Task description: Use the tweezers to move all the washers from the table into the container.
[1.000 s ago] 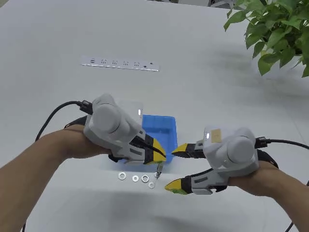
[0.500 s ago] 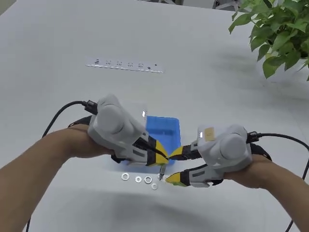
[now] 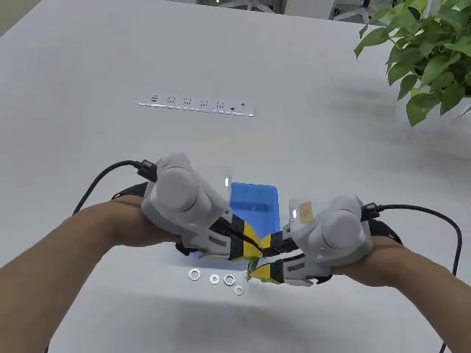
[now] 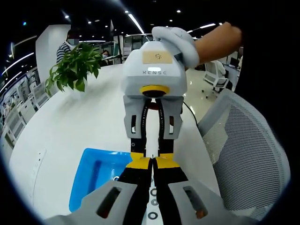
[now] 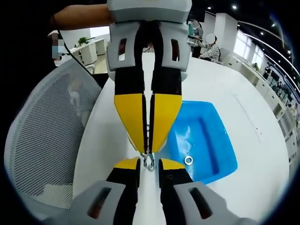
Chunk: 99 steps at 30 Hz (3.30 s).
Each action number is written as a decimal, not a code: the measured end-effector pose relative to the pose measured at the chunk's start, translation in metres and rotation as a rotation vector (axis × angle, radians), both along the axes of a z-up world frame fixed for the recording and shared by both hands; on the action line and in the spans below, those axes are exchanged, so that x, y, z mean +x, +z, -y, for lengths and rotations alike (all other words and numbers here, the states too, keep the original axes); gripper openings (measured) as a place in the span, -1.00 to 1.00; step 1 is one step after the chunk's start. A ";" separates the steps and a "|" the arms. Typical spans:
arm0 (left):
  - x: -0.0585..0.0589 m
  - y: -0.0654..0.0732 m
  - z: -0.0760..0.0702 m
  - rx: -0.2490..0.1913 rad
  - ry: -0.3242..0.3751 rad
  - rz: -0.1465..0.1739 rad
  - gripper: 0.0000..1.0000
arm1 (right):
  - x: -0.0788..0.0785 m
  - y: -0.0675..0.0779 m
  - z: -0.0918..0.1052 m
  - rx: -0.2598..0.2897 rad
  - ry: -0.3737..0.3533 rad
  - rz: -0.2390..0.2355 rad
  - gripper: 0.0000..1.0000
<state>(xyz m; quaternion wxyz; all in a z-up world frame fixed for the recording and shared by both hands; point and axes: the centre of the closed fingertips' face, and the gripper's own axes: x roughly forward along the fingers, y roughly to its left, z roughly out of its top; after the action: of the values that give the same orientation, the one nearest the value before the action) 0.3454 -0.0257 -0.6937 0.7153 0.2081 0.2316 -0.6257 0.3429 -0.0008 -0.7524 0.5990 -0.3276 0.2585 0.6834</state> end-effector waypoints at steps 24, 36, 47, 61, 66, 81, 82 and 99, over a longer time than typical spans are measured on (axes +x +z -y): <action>0.001 -0.002 -0.003 0.009 0.007 -0.001 -0.90 | -0.002 -0.005 -0.006 -0.005 -0.009 0.003 -0.86; -0.001 -0.002 -0.002 0.013 0.004 -0.003 -0.89 | -0.002 -0.005 -0.005 -0.010 -0.015 0.003 -0.92; 0.000 -0.002 -0.002 0.021 0.004 0.006 -0.89 | -0.002 -0.005 -0.005 -0.010 -0.021 -0.001 -0.92; 0.005 0.007 -0.014 -0.003 0.053 0.012 -0.68 | -0.001 -0.005 -0.004 -0.024 -0.013 0.012 -0.91; 0.007 0.009 -0.022 -0.032 0.104 0.010 -0.50 | 0.001 -0.004 -0.001 -0.027 -0.017 0.014 -0.91; 0.007 0.008 -0.053 -0.094 0.244 -0.040 0.21 | 0.005 0.012 -0.002 -0.008 -0.026 0.022 -0.91; 0.006 0.008 -0.056 -0.100 0.252 -0.043 0.24 | 0.006 0.013 -0.003 -0.006 -0.025 0.023 -0.91; 0.008 0.006 -0.077 -0.114 0.381 -0.062 0.95 | 0.018 0.052 -0.007 0.010 0.013 0.048 -0.90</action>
<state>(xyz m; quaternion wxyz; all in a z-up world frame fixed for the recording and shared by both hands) 0.3532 0.0513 -0.6882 0.8239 0.1006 0.2528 -0.4971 0.3609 0.0057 -0.7001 0.6023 -0.3428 0.2383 0.6804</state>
